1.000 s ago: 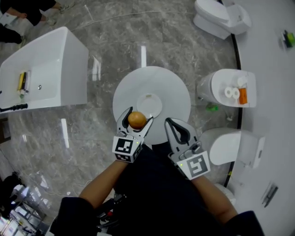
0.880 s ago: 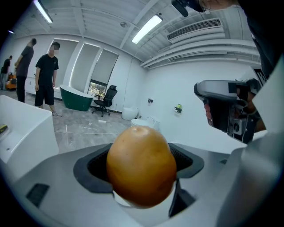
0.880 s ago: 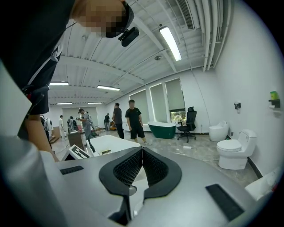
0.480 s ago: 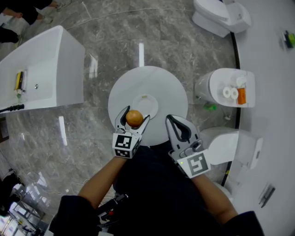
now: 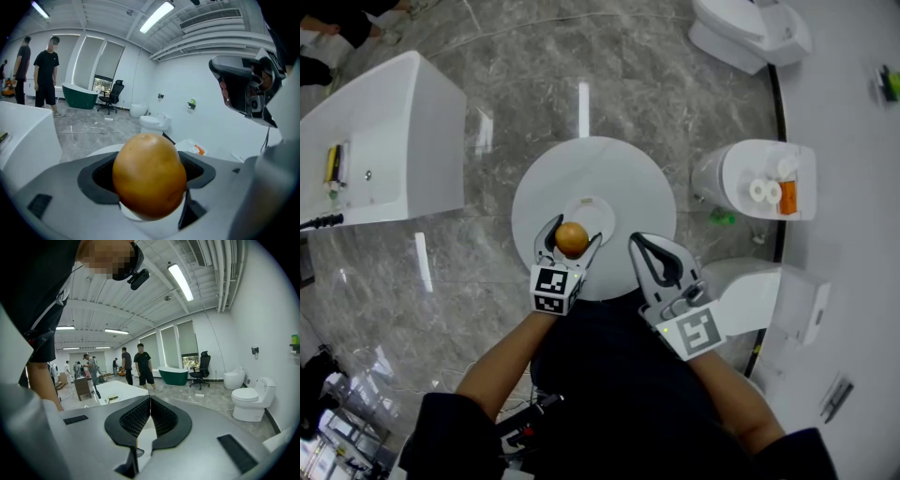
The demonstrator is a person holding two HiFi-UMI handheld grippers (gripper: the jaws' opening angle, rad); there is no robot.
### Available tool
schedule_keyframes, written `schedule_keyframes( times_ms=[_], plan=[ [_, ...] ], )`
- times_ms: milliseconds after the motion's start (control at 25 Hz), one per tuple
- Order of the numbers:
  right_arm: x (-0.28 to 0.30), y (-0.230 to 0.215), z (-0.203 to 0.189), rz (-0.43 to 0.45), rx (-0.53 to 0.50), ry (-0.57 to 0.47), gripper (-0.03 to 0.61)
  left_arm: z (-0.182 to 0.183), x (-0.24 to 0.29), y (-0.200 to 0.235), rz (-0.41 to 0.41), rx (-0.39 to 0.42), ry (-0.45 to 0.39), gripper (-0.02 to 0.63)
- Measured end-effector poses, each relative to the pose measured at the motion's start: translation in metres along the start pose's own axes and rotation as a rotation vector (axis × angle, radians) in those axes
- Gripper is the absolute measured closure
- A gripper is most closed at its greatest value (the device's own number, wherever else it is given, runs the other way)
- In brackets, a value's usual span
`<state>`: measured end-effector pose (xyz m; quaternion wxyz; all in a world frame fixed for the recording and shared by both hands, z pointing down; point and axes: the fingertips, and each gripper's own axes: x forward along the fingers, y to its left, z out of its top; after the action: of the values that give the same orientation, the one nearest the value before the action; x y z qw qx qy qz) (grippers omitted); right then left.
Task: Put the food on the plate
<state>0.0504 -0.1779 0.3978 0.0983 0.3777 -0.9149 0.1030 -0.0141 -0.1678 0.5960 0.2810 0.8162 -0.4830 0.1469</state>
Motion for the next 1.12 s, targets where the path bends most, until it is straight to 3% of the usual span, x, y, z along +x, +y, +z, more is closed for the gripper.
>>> schedule_keyframes(
  times_ms=[480, 600, 840, 1040, 1120],
  plan=[
    [0.015, 0.001, -0.019, 0.024, -0.04, 0.025, 0.571, -0.033, 0.019, 0.009, 0.006, -0.026, 0.073, 0.241],
    [0.018, 0.005, -0.023, 0.028, -0.01, 0.03, 0.571, -0.037, 0.02, 0.016, 0.034, -0.03, 0.087, 0.241],
    [0.016, 0.01, -0.041, 0.046, -0.008, 0.065, 0.571, -0.057, 0.029, 0.011, 0.008, -0.001, 0.123, 0.241],
    [0.012, 0.014, -0.048, 0.066, -0.001, 0.076, 0.571, -0.067, 0.034, 0.013, 0.016, -0.05, 0.149, 0.241],
    [0.011, 0.012, -0.05, 0.067, 0.002, 0.079, 0.571, -0.073, 0.038, 0.014, 0.016, -0.035, 0.165, 0.241]
  ],
)
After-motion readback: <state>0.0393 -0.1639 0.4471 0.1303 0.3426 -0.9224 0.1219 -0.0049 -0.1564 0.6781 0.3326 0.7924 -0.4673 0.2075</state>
